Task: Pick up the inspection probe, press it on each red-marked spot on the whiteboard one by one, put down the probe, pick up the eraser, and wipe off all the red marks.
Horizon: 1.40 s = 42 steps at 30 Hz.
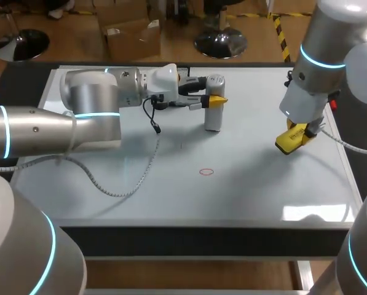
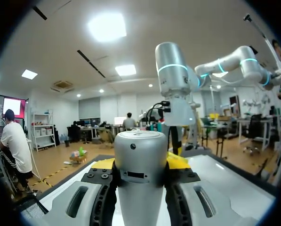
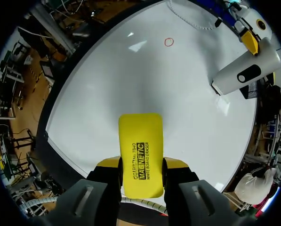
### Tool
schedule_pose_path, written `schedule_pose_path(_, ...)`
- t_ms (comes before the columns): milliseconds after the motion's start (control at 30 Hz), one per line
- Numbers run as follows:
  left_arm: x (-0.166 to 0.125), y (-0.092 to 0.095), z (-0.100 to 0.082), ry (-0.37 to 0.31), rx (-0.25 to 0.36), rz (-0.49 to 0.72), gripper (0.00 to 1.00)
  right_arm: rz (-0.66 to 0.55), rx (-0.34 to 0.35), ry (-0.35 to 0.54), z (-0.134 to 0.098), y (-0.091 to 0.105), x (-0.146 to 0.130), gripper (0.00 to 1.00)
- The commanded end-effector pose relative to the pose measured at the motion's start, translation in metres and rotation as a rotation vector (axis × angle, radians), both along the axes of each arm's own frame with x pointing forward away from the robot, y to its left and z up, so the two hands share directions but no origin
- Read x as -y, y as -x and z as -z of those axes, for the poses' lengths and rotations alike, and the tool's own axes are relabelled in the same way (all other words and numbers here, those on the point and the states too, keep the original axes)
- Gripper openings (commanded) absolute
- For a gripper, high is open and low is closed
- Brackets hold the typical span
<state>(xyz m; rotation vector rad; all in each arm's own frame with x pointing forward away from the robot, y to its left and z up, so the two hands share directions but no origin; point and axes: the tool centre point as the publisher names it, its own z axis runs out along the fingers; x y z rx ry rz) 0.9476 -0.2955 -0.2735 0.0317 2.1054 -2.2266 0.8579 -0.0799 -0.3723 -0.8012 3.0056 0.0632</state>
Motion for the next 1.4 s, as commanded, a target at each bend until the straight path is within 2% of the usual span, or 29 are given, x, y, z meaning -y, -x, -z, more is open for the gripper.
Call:
schedule_pose_path(33, 0.002, -0.002, 0.000, 0.000, 0.000, 0.001, 0.00, -0.002, 0.000, 0.003, 0.000, 0.000, 0.000, 0.00)
schedule_pose_path(500, 0.006, -0.002, -0.002, -0.006, 0.001, 0.007, 0.00, -0.002, 0.000, 0.003, 0.000, 0.000, 0.000, 0.00)
schedule_pose_path(600, 0.005, -0.001, -0.005, -0.023, -0.017, -0.013, 0.00, -0.002, 0.000, 0.003, 0.000, 0.000, 0.000, 0.00)
schedule_pose_path(1000, 0.000, -0.001, -0.041, -0.046, -0.048, -0.003, 0.00, -0.002, 0.000, 0.003, 0.000, 0.000, 0.000, 0.00)
schedule_pose_path(1067, -0.002, -0.004, -0.048, -0.032, -0.088, -0.007, 0.00, -0.002, 0.000, 0.003, 0.000, 0.000, 0.000, 0.00)
schedule_pose_path(1400, -0.004, -0.026, -0.081, -0.029, -0.092, 0.007, 0.00, -0.002, 0.000, 0.003, 0.000, 0.000, 0.000, 0.00)
